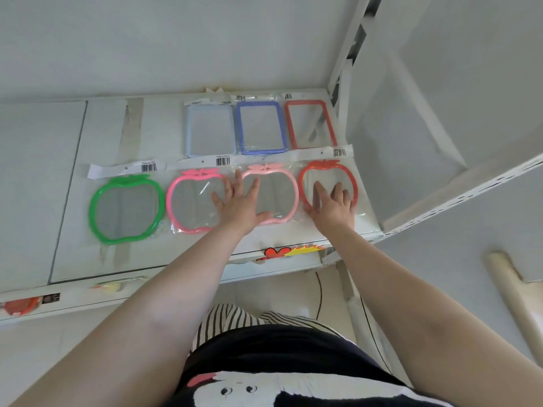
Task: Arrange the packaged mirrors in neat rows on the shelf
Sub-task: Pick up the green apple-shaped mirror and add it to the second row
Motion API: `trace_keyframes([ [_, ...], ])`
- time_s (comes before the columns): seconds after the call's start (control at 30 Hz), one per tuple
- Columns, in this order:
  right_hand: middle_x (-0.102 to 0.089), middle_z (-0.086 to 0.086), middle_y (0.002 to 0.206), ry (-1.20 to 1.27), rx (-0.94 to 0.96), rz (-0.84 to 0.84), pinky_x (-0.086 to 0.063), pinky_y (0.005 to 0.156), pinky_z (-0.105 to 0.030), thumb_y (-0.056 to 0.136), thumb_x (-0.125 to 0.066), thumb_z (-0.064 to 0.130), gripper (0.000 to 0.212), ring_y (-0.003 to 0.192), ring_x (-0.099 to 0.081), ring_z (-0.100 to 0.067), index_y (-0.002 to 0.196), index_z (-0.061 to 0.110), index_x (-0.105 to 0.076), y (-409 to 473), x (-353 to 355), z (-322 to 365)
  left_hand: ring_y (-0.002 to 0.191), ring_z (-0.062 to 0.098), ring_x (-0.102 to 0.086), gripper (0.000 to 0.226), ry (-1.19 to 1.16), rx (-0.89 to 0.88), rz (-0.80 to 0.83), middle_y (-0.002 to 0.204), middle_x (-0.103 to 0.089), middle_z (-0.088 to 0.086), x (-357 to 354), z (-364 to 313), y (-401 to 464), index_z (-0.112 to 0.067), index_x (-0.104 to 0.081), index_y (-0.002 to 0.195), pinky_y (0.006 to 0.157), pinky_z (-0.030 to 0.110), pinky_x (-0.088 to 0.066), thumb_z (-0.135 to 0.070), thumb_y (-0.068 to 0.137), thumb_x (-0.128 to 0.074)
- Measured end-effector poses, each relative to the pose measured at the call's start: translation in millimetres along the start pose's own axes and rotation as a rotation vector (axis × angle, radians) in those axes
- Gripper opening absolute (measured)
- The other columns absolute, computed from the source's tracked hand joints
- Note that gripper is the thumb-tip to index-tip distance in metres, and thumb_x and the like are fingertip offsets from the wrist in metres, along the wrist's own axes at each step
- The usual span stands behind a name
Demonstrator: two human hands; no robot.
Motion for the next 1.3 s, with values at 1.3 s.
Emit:
trace_keyframes([
  [1.3,-0.001,-0.015,0.161,0.099,-0.129,-0.018,-0.007,0.121,-0.048,0.088,-0.050,0.060,0.073,0.148,0.004,-0.036,0.149,0.039,-0.018,-1,0,-10,0.147,0.040,0.013,0.089,0.123,-0.090,-0.019,0.161,0.011,0.011,-11,-15,-10,-0.032,-0.004,0.152,0.113,0.065,0.000,-0.069,0.083,-0.045],
])
Point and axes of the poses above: each hand's wrist, its own y-axis towards the middle knuckle, its own x-axis out of the back of the hand, z = x × y, the point moved 2 cm from there along y, towards the middle knuckle
